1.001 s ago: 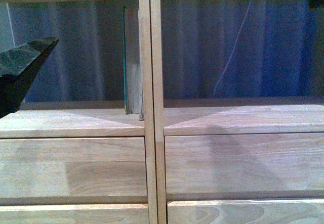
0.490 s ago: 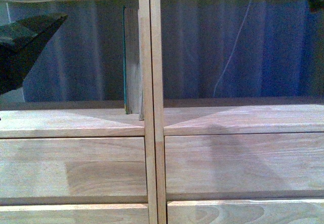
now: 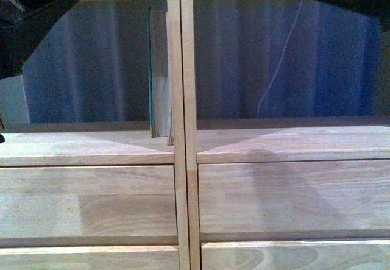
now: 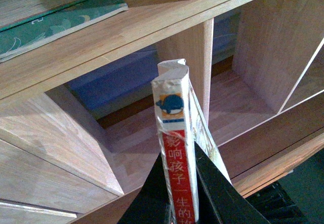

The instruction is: Organize books on shelf

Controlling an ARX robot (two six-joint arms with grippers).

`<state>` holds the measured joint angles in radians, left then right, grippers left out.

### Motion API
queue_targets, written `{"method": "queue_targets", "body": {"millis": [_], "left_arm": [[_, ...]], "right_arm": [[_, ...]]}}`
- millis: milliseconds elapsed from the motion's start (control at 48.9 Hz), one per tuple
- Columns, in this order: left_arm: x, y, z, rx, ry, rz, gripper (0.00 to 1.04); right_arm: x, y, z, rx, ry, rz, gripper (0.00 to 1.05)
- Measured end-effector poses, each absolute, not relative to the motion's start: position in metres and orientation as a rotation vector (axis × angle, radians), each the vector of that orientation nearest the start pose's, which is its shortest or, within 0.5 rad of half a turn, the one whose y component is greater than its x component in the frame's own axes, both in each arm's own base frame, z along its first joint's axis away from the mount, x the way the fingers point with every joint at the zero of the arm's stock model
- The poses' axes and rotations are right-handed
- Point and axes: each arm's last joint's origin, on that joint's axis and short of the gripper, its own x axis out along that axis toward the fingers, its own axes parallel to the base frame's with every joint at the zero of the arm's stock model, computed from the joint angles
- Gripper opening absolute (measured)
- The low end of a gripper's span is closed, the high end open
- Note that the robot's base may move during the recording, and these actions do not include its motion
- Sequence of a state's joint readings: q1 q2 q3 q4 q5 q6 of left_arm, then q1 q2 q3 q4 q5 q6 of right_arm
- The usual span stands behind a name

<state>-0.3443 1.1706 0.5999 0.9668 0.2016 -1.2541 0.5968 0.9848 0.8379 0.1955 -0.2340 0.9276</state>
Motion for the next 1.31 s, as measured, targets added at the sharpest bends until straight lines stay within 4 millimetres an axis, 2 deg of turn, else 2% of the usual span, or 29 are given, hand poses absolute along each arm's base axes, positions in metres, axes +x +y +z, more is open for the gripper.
{"method": "queue_targets", "body": {"millis": [123,409,592,695,838,940,1103,1308], "left_arm": [[0.228,-0.088,0.301,-1.234,0.000,-0.704,0.07],[0.230,-0.076,0.310,-1.156,-0.017,-0.620,0.07],[0.231,-0.042,0.340,-0.932,-0.116,-0.479,0.07],[0.229,-0.033,0.350,-0.823,-0.141,-0.431,0.07],[0.225,-0.027,0.359,-0.612,-0.170,-0.382,0.07],[0.225,-0.025,0.357,-0.467,-0.173,-0.352,0.07],[0.228,-0.019,0.354,-0.180,-0.189,-0.287,0.07],[0.237,0.003,0.347,0.065,-0.188,-0.202,0.07]], "right_arm": [[0.180,0.129,0.350,0.874,0.344,0.783,0.09],[0.191,0.114,0.350,0.849,0.272,0.714,0.48],[0.210,0.077,0.351,0.856,0.184,0.577,0.85],[0.215,0.065,0.351,0.827,0.140,0.489,0.99],[0.221,0.042,0.350,0.777,0.068,0.336,0.98],[0.225,0.027,0.349,0.736,0.023,0.247,0.98],[0.230,0.007,0.336,0.651,-0.005,0.118,0.98],[0.232,0.003,0.327,0.628,0.013,0.088,0.98]]}}
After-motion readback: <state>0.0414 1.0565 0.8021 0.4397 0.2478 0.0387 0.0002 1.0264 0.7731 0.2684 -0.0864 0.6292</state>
